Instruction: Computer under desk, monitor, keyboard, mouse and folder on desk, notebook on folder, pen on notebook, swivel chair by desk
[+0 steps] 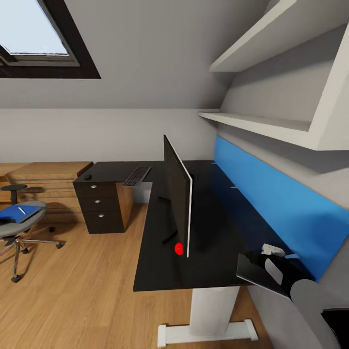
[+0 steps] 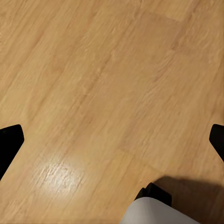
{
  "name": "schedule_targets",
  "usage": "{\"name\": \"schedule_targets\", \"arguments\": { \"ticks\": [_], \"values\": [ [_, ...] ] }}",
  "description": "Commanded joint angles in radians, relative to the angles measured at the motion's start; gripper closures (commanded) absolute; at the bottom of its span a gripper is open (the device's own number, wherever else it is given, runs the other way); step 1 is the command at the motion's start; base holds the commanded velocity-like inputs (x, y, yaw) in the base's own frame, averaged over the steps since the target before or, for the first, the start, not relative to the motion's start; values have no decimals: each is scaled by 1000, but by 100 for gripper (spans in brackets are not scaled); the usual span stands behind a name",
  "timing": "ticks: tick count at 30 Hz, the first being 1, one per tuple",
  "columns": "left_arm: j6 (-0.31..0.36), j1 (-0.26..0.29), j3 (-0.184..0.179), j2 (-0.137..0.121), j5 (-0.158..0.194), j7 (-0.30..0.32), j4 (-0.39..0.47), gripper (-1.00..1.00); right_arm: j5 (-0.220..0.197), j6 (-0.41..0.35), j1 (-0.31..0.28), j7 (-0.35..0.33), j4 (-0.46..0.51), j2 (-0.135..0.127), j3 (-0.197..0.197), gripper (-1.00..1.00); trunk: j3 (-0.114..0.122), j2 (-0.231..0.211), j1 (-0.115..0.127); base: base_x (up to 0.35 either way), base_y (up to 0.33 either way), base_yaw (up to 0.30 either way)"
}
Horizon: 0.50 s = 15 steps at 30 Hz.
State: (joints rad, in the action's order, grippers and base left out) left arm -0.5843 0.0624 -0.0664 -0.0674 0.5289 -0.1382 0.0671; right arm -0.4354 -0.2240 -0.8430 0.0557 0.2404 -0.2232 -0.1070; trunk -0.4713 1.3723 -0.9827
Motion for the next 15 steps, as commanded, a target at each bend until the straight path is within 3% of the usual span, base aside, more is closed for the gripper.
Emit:
{"name": "schedule_targets", "arguments": {
  "ticks": [1,15],
  "values": [
    [-2,0,-7,0,0,-8,0,-100,-20,-9,1,7,-15,-1,-4,-100,-1,0,0,-7,3,0],
    [-2,0,-7,0,0,-8,0,-100,-19,-4,1,6,-13,0,-6,-100,-1,0,0,-1,0,0]
  ]
}}
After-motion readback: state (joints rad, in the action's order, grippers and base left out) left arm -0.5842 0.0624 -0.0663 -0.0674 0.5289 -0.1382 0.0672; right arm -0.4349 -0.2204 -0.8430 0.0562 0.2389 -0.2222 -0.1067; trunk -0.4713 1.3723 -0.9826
